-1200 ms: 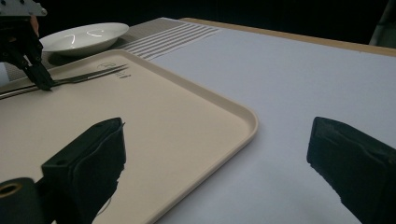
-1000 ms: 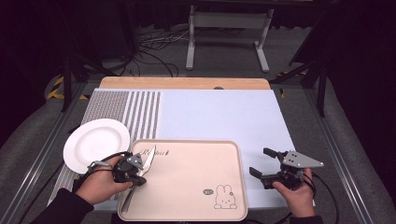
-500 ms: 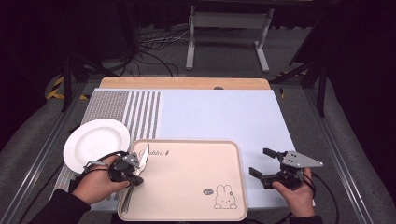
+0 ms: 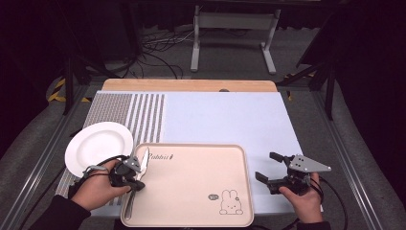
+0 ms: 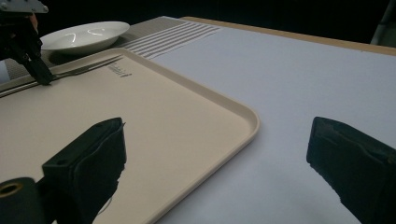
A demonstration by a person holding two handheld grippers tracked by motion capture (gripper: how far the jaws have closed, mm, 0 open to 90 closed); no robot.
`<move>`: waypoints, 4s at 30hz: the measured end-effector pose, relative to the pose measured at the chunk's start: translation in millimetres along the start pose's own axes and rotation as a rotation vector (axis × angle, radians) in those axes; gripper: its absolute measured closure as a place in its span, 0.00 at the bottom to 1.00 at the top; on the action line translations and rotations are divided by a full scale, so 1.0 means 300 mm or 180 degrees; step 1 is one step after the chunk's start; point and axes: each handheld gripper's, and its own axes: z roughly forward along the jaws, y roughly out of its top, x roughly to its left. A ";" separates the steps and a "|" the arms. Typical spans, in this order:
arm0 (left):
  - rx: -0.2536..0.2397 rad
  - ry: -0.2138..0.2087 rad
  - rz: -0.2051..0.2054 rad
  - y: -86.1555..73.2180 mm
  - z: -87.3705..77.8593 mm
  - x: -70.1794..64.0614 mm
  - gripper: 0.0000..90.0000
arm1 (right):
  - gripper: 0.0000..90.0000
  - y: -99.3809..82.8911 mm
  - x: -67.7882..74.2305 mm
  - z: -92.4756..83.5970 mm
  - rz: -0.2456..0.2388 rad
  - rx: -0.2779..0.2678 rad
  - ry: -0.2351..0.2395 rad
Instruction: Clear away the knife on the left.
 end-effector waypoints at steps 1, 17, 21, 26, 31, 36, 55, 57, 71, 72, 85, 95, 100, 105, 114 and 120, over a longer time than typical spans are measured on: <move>-0.0013 -0.0013 -0.0018 -0.003 -0.001 0.002 1.00 | 0.06 0.000 0.000 0.000 0.0000 0.0003 -0.0002; 0.0008 -0.0016 -0.0070 -0.017 -0.009 0.010 1.00 | 0.06 0.000 0.001 0.004 -0.0003 0.0010 -0.0009; 0.0006 -0.0019 -0.0094 -0.016 -0.009 0.011 1.00 | 0.06 -0.001 0.001 0.005 -0.0003 0.0008 -0.0009; -0.0061 -0.0046 -0.0082 -0.009 -0.018 0.015 0.99 | 0.06 -0.005 0.003 0.005 0.0012 0.0019 0.0002; -0.0173 -0.0007 -0.0082 0.000 -0.039 0.015 0.93 | 0.06 -0.006 0.002 0.003 0.0018 0.0008 -0.0004; -0.0320 0.0104 -0.0018 0.006 -0.069 0.005 0.68 | 0.05 -0.006 0.003 0.003 0.0016 0.0006 0.0005; -0.1148 0.0357 0.0054 -0.025 -0.131 0.006 0.14 | 0.04 -0.007 0.004 0.004 -0.0018 0.0015 0.0014; -0.1232 0.0378 0.0061 -0.032 -0.141 0.005 0.14 | 0.04 -0.007 0.004 0.003 -0.0018 0.0013 0.0014; -0.1859 0.0458 0.0076 -0.123 -0.187 0.008 0.10 | 0.03 -0.005 0.005 0.000 -0.0046 -0.0007 0.0030; -0.1883 0.0466 0.0068 -0.130 -0.190 0.010 0.09 | 0.03 -0.005 0.005 0.000 -0.0048 -0.0008 0.0033; -0.2298 0.0537 0.0024 -0.242 -0.185 0.021 0.05 | 0.03 -0.006 0.005 0.000 -0.0077 -0.0016 0.0053; -0.2500 0.0611 -0.0009 -0.330 -0.151 0.043 0.05 | 0.03 -0.009 0.004 -0.001 -0.0080 -0.0029 0.0057; -0.2540 0.0633 -0.0084 -0.371 -0.133 0.055 0.05 | 0.03 -0.012 0.002 0.000 -0.0089 -0.0032 0.0054; -0.2535 0.0629 -0.0142 -0.416 -0.112 0.053 0.04 | 0.03 -0.018 0.000 -0.001 -0.0075 -0.0034 0.0050; -0.2538 0.0705 -0.0225 -0.467 -0.089 0.062 0.04 | 0.03 -0.034 -0.002 0.000 -0.0050 -0.0032 0.0044; -0.2504 0.0729 -0.0199 -0.461 -0.089 0.056 0.04 | 0.03 -0.039 -0.006 0.000 -0.0027 -0.0046 0.0035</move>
